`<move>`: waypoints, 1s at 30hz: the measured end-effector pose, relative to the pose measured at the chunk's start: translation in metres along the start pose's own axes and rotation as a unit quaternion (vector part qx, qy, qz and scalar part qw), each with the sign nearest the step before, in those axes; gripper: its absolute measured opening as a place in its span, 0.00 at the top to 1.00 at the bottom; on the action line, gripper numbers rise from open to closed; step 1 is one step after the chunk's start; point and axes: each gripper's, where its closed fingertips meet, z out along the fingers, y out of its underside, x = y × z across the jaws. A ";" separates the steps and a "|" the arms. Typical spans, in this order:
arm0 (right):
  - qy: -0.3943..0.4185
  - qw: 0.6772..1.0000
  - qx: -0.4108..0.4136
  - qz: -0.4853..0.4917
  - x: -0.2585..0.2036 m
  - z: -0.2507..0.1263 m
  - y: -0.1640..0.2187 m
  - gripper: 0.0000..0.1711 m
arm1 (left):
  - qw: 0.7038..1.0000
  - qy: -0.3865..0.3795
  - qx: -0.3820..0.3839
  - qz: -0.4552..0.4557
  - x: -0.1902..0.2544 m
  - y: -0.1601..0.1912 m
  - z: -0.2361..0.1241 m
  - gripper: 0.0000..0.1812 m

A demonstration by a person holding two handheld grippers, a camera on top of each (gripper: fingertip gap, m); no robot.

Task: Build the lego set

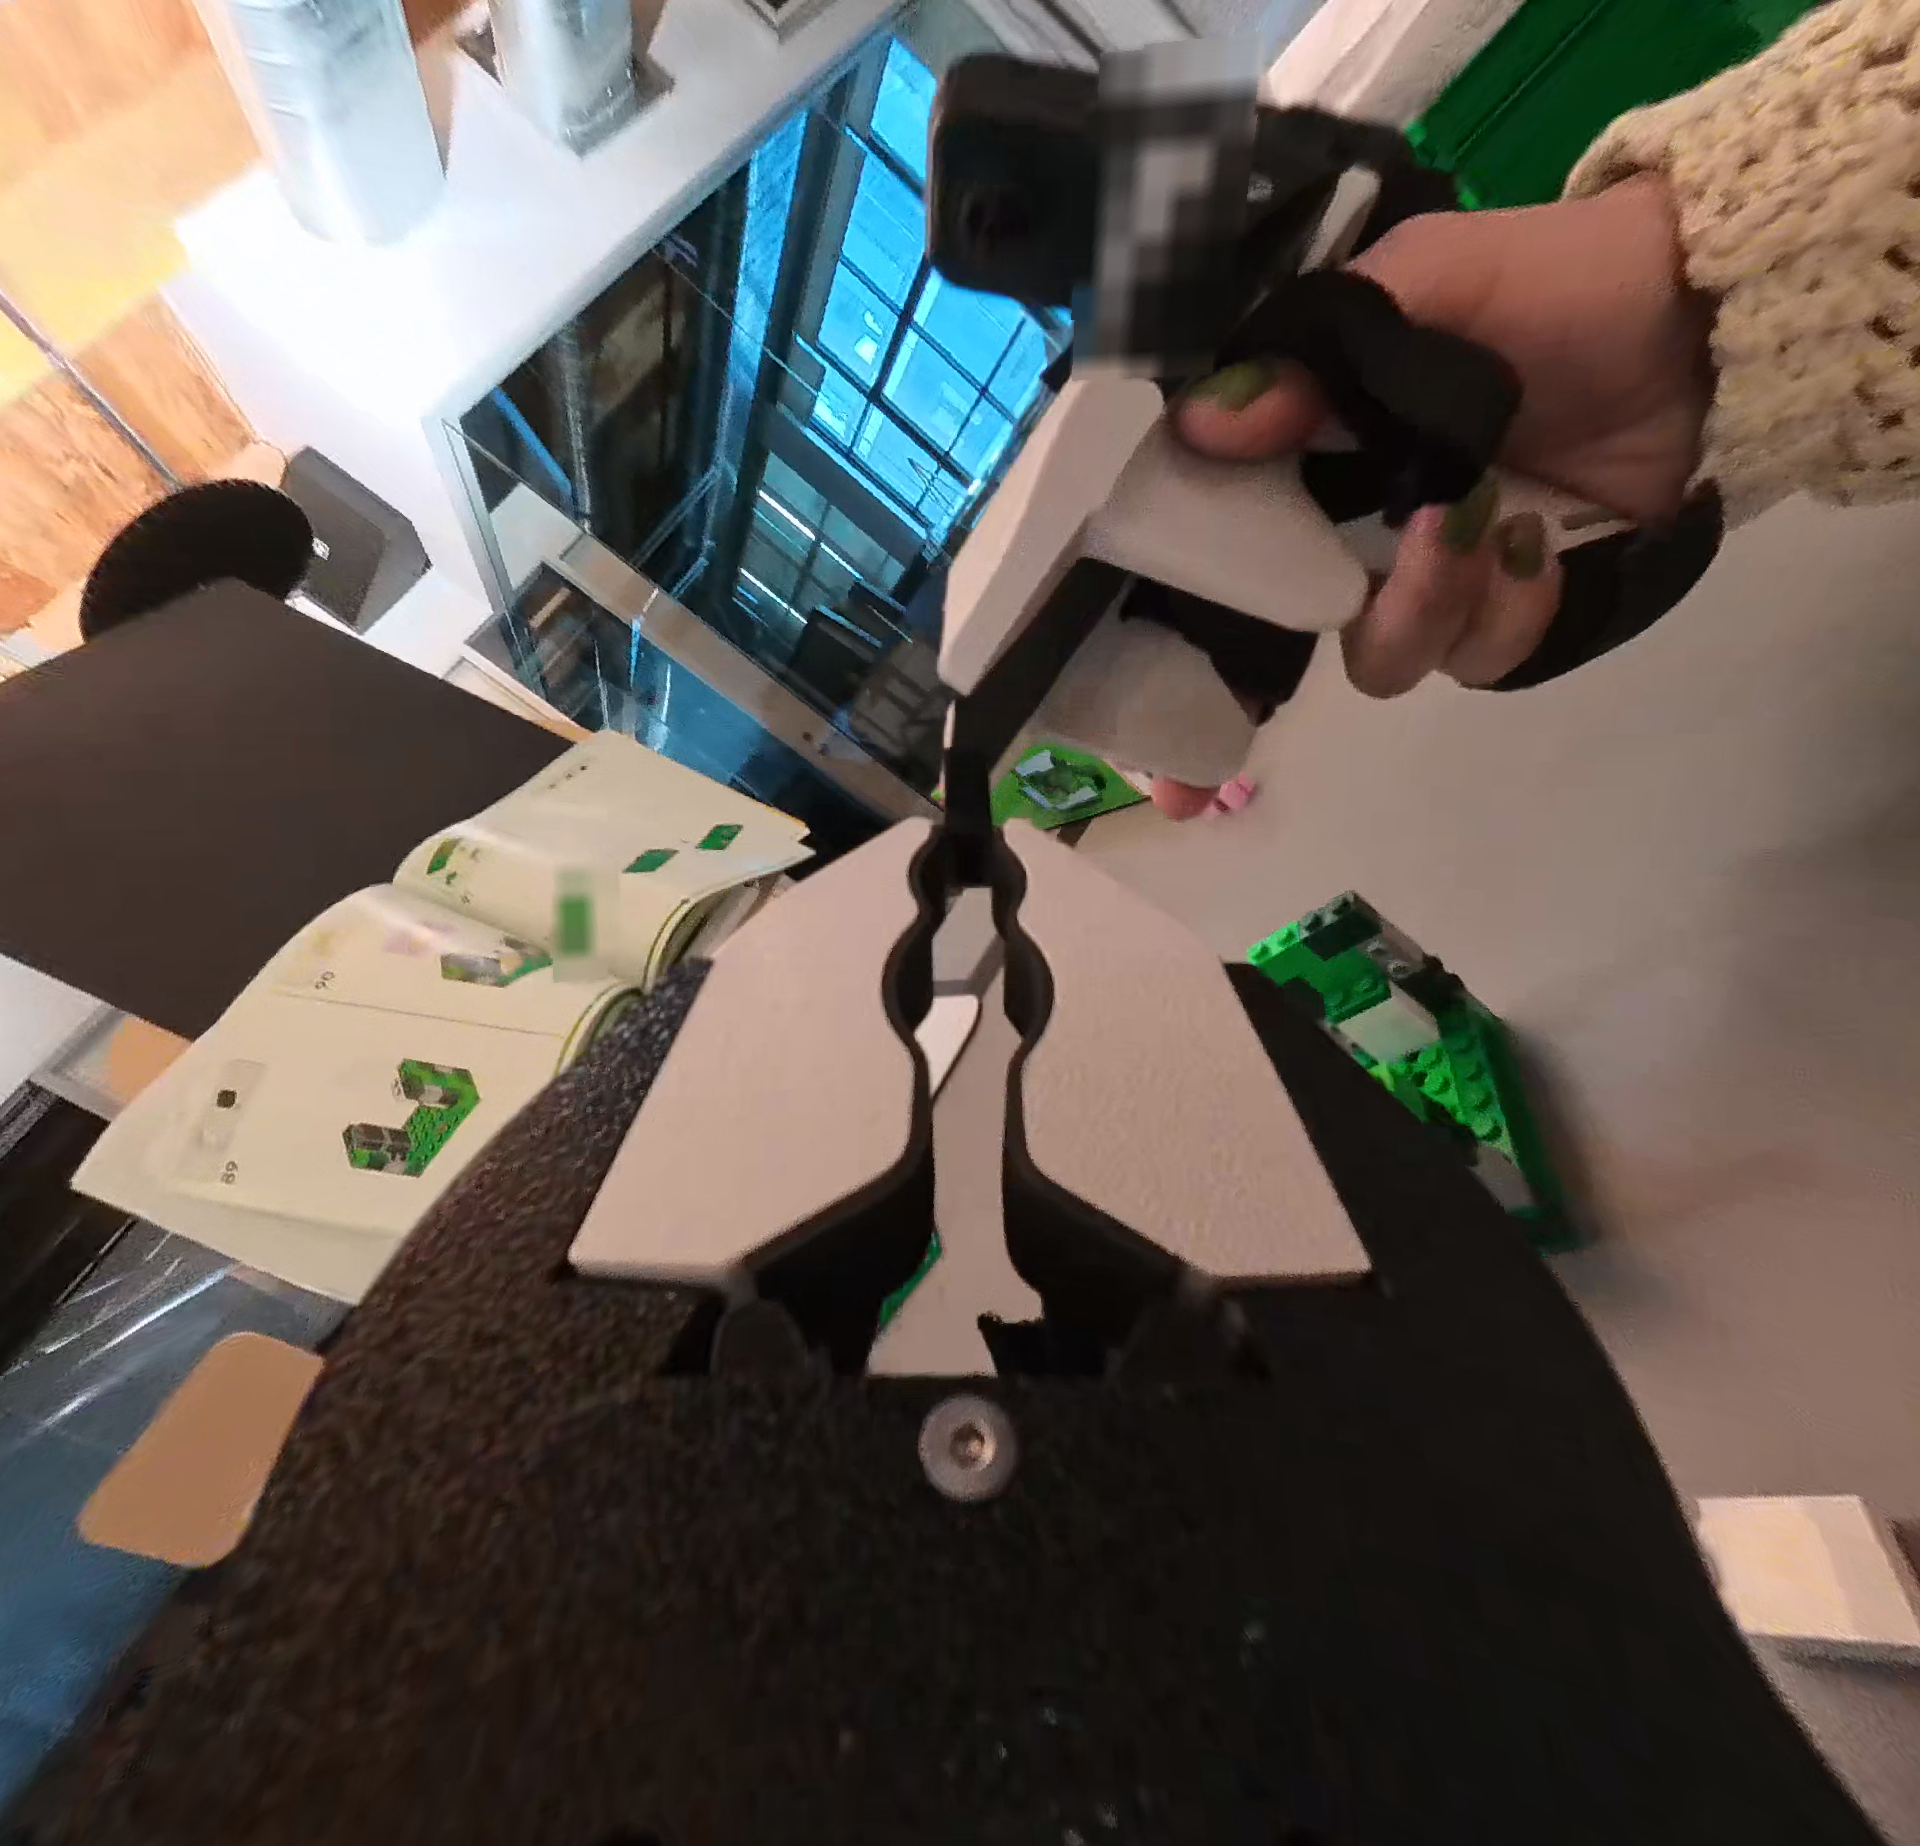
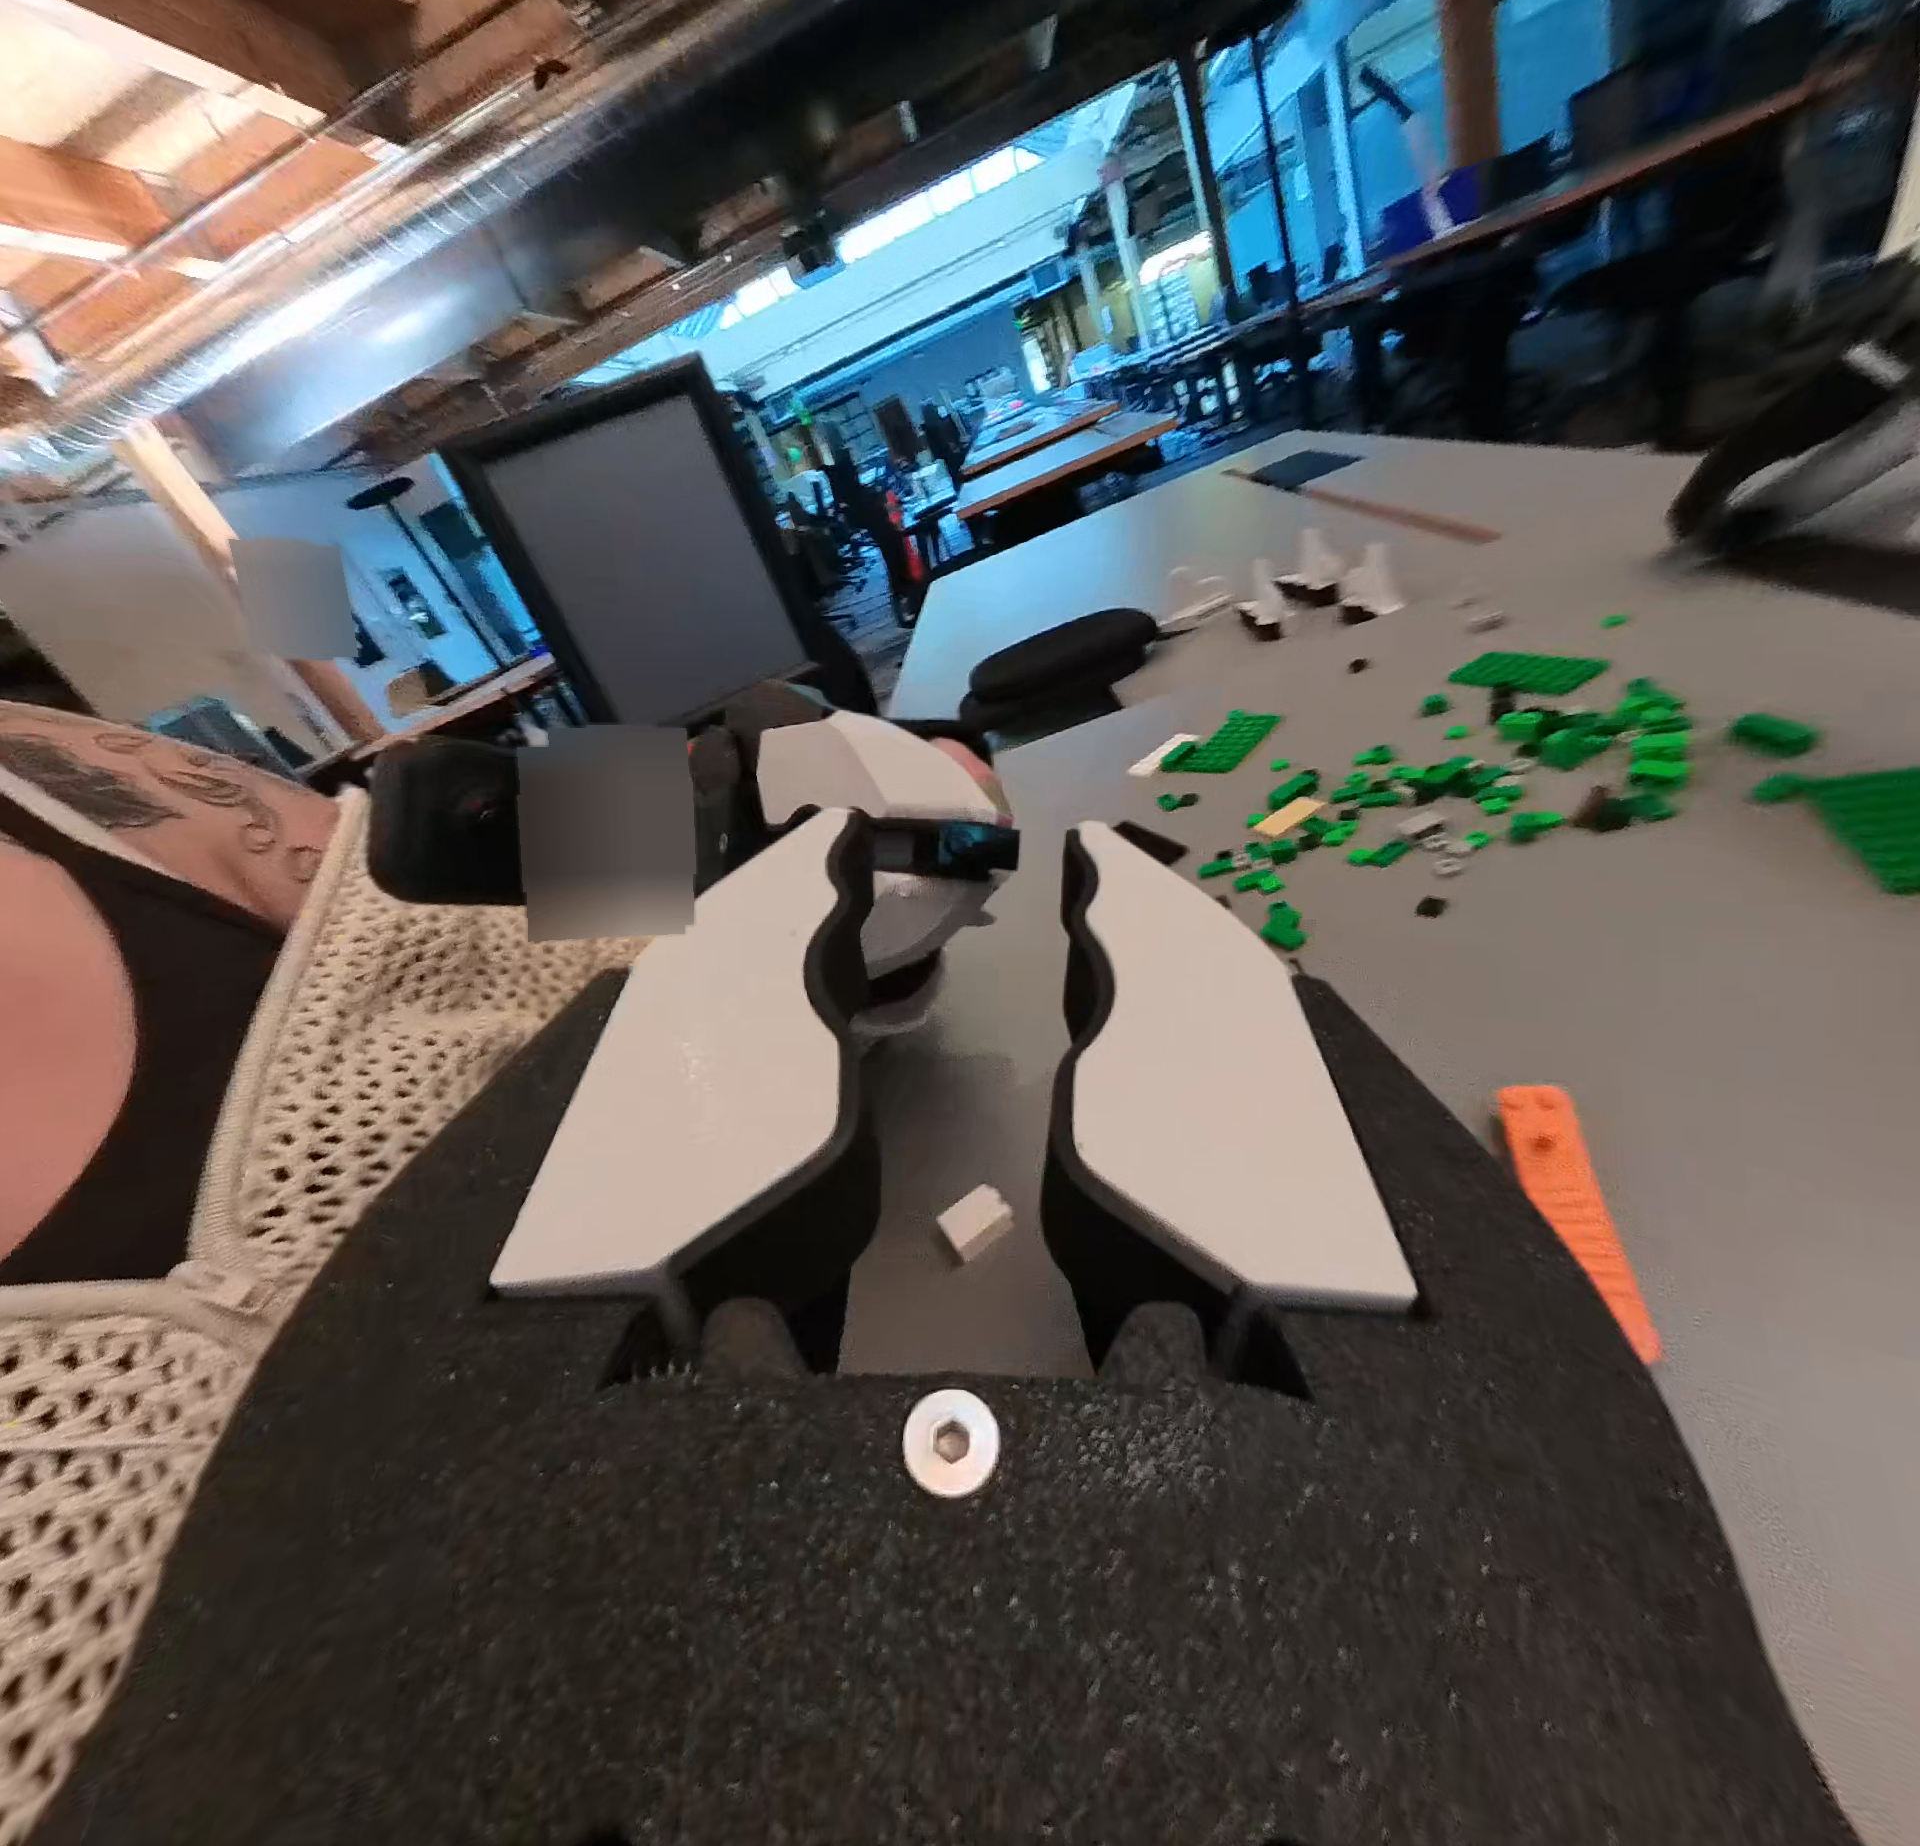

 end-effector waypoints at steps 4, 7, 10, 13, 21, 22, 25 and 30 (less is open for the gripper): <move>-0.014 0.999 -0.030 0.012 -0.003 0.006 0.011 0.82 | 1.000 0.002 0.013 -0.002 0.000 -0.005 -0.001 0.96; -0.028 0.999 -0.014 0.004 -0.007 0.007 0.008 0.90 | 1.000 0.003 0.023 0.004 0.000 -0.007 -0.002 0.96; -0.030 0.999 -0.013 -0.009 -0.008 0.006 0.008 0.90 | 1.000 0.006 0.028 -0.001 0.000 -0.009 -0.001 0.96; -0.020 0.999 -0.002 -0.024 -0.008 0.007 0.005 0.89 | 0.999 0.004 0.034 -0.012 0.000 -0.009 -0.002 0.96; 0.012 0.998 -0.033 -0.055 0.000 -0.001 0.009 0.90 | 0.994 0.062 -0.004 -0.092 0.016 0.005 0.000 0.85; 0.038 0.996 -0.044 -0.072 0.007 -0.006 0.010 0.90 | 0.987 0.099 -0.030 -0.124 0.025 0.015 0.000 0.79; 0.095 0.986 -0.076 -0.117 0.021 -0.020 0.013 0.90 | 0.949 0.203 -0.116 -0.212 0.054 0.045 -0.007 0.67; 0.134 0.964 -0.154 -0.173 0.032 -0.029 0.032 0.90 | 0.896 0.286 -0.222 -0.256 0.091 0.076 -0.014 0.63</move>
